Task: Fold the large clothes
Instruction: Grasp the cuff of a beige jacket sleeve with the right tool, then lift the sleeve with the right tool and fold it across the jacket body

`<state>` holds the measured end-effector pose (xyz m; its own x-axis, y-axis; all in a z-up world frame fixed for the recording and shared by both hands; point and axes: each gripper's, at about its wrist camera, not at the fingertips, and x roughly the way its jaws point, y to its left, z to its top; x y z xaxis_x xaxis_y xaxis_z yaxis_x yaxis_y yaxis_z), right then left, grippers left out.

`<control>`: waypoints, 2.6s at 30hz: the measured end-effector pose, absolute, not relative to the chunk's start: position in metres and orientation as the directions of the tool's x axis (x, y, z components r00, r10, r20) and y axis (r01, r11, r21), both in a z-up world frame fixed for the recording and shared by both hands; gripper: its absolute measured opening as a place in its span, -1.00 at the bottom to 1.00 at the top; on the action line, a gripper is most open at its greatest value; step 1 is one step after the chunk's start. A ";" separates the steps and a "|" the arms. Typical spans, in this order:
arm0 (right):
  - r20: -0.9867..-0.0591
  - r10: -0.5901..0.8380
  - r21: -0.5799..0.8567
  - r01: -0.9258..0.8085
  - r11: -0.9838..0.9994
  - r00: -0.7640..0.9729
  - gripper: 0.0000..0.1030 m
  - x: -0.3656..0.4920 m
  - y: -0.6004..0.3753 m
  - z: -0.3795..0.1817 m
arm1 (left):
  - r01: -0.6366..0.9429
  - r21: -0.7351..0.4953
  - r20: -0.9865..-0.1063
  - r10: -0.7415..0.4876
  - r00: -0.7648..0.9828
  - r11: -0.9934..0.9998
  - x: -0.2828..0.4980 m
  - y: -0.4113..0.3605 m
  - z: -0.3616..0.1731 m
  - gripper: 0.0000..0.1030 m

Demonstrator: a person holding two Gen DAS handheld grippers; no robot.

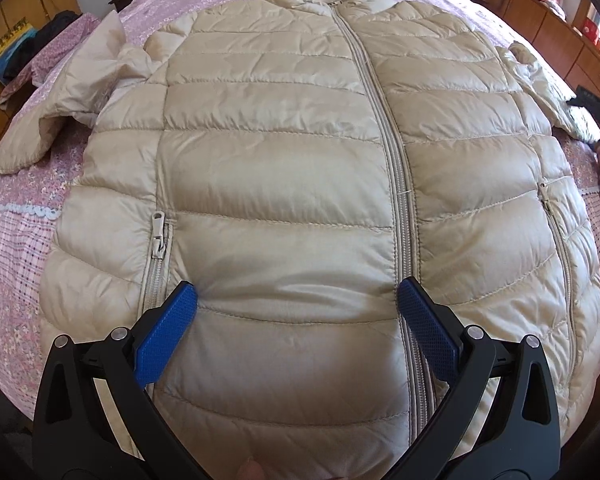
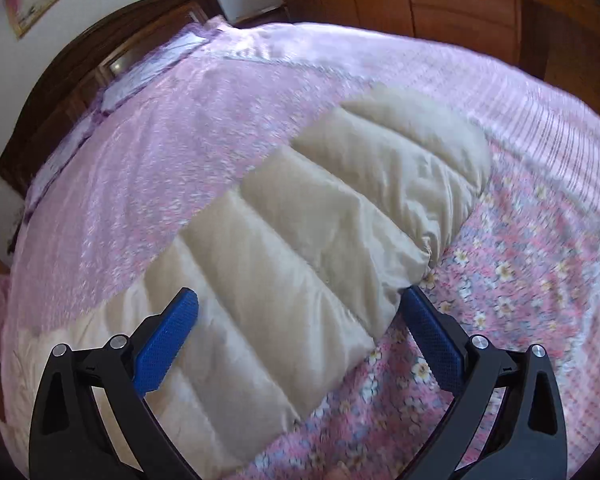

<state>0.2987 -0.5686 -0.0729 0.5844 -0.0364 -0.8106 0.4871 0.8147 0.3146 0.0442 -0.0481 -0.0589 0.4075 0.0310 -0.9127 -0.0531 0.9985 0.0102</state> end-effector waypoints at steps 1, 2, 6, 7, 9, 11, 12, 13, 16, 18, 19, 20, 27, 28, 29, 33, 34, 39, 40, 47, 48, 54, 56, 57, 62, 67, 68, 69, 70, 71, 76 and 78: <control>-0.813 -0.035 0.312 0.487 0.816 0.581 0.91 0.300 -0.570 -0.081 | -0.053 0.011 -0.911 0.032 0.411 0.999 0.044 -0.048 -0.059 0.95; -0.813 -0.044 0.299 0.481 0.825 0.581 0.91 0.300 -0.568 -0.082 | -0.053 0.013 -0.909 0.034 0.416 0.999 0.043 -0.048 -0.060 0.95; -0.843 -0.074 0.229 0.479 0.848 0.533 0.88 0.304 -0.558 -0.081 | -0.050 0.015 -0.903 0.035 0.429 0.999 0.041 -0.049 -0.061 0.95; -0.844 -0.086 0.214 0.480 0.851 0.530 0.73 0.303 -0.557 -0.077 | -0.050 0.015 -0.902 0.035 0.430 0.999 0.041 -0.049 -0.061 0.95; -0.829 -0.102 0.208 0.473 0.856 0.550 0.26 0.300 -0.554 -0.070 | -0.049 0.015 -0.900 0.035 0.434 0.999 0.037 -0.048 -0.061 0.95; -0.807 -0.065 0.242 0.430 0.870 0.586 -0.49 0.292 -0.550 -0.061 | -0.048 0.016 -0.897 0.035 0.441 0.999 0.034 -0.047 -0.062 0.95; -0.802 -0.060 0.244 0.418 0.875 0.594 -0.63 0.286 -0.546 -0.058 | -0.046 0.016 -0.895 0.035 0.444 0.999 0.033 -0.047 -0.062 0.95; -0.792 -0.062 0.231 0.393 0.890 0.608 -0.75 0.281 -0.540 -0.051 | -0.045 0.016 -0.895 0.035 0.445 0.999 0.032 -0.047 -0.062 0.95; -0.749 -0.084 0.177 0.320 0.931 0.658 -0.81 0.262 -0.523 -0.028 | -0.043 0.013 -0.893 0.031 0.449 0.999 0.030 -0.046 -0.061 0.95; -0.724 -0.066 0.183 0.284 0.941 0.686 -0.82 0.247 -0.516 -0.015 | -0.041 0.013 -0.891 0.030 0.453 0.999 0.029 -0.045 -0.061 0.94; -0.712 -0.049 0.194 0.262 0.945 0.701 -0.82 0.239 -0.512 -0.007 | -0.042 0.012 -0.890 0.030 0.454 0.999 0.027 -0.045 -0.060 0.94; -0.705 -0.031 0.200 0.241 0.950 0.709 -0.82 0.233 -0.509 -0.001 | -0.043 0.012 -0.889 0.030 0.457 0.999 0.026 -0.045 -0.060 0.94; -0.656 0.078 0.218 0.090 0.972 0.750 -0.82 0.188 -0.463 0.042 | -0.047 0.008 -0.875 0.030 0.484 0.999 0.017 -0.044 -0.055 0.94; -0.648 0.086 0.222 0.079 0.972 0.757 -0.82 0.182 -0.456 0.049 | -0.049 0.008 -0.873 0.031 0.486 0.999 0.016 -0.043 -0.054 0.94; -0.638 0.091 0.220 0.068 0.973 0.764 -0.82 0.175 -0.448 0.055 | -0.049 0.007 -0.872 0.031 0.488 0.999 0.015 -0.043 -0.052 0.94; -0.593 0.135 0.213 -0.007 0.977 0.794 -0.82 0.158 -0.412 0.082 | -0.057 -0.013 -0.868 0.017 0.496 0.998 0.010 -0.034 -0.041 0.94; -0.583 0.147 0.212 -0.024 0.977 0.799 -0.82 0.155 -0.404 0.088 | -0.060 -0.017 -0.865 0.016 0.501 0.998 0.009 -0.032 -0.038 0.94; -0.556 0.211 0.197 -0.119 0.973 0.804 -0.82 0.146 -0.350 0.106 | -0.105 -0.041 -0.848 0.021 0.529 0.994 0.005 -0.002 -0.019 0.94; -0.553 0.217 0.191 -0.131 0.973 0.805 -0.82 0.144 -0.337 0.109 | -0.116 -0.043 -0.848 0.025 0.530 0.992 0.005 0.004 -0.017 0.94; -0.585 0.275 0.162 -0.222 0.961 0.763 -0.82 0.157 -0.251 0.098 | -0.193 -0.026 -0.835 0.085 0.544 0.981 -0.001 0.049 -0.007 0.94; -0.592 0.290 0.165 -0.239 0.957 0.752 -0.82 0.160 -0.239 0.094 | -0.206 -0.017 -0.832 0.100 0.546 0.978 -0.003 0.057 -0.006 0.94; -0.645 0.360 0.215 -0.293 0.932 0.674 -0.82 0.170 -0.178 0.058 | -0.241 0.021 -0.818 0.155 0.554 0.970 -0.014 0.086 -0.005 0.94; -0.667 0.368 0.220 -0.301 0.928 0.648 -0.82 0.174 -0.161 0.043 | -0.248 0.021 -0.818 0.159 0.553 0.969 -0.015 0.093 -0.006 0.94; -0.683 0.370 0.222 -0.303 0.927 0.630 -0.82 0.177 -0.152 0.033 | -0.252 0.018 -0.819 0.159 0.552 0.968 -0.017 0.096 -0.007 0.94; -0.737 0.361 0.220 -0.301 0.928 0.572 -0.82 0.191 -0.119 -0.005 | -0.278 0.000 -0.822 0.158 0.547 0.961 -0.025 0.110 -0.012 0.94; -0.766 0.364 0.237 -0.294 0.926 0.530 -0.75 0.202 -0.104 -0.037 | -0.299 -0.016 -0.827 0.155 0.540 0.954 -0.029 0.119 -0.017 0.94; -0.764 0.367 0.244 -0.289 0.926 0.531 -0.68 0.202 -0.102 -0.041 | -0.301 -0.014 -0.827 0.158 0.540 0.954 -0.031 0.119 -0.017 0.94; -0.761 0.376 0.259 -0.284 0.923 0.529 -0.58 0.202 -0.102 -0.044 | -0.305 -0.016 -0.827 0.159 0.539 0.952 -0.032 0.121 -0.017 0.94; -0.759 0.386 0.272 -0.283 0.920 0.525 -0.34 0.202 -0.103 -0.045 | -0.308 -0.017 -0.827 0.160 0.540 0.951 -0.033 0.121 -0.017 0.94; -0.754 0.402 0.290 -0.286 0.913 0.519 -0.14 0.201 -0.103 -0.046 | -0.311 -0.018 -0.826 0.161 0.540 0.950 -0.034 0.122 -0.017 0.94; -0.734 0.435 0.299 -0.327 0.896 0.522 0.26 0.182 -0.098 -0.031 | -0.315 -0.016 -0.821 0.167 0.546 0.949 -0.036 0.124 -0.013 0.94; -0.716 0.459 0.320 -0.336 0.886 0.526 0.38 0.170 -0.103 -0.020 | -0.306 -0.017 -0.817 0.163 0.553 0.952 -0.035 0.120 -0.010 0.94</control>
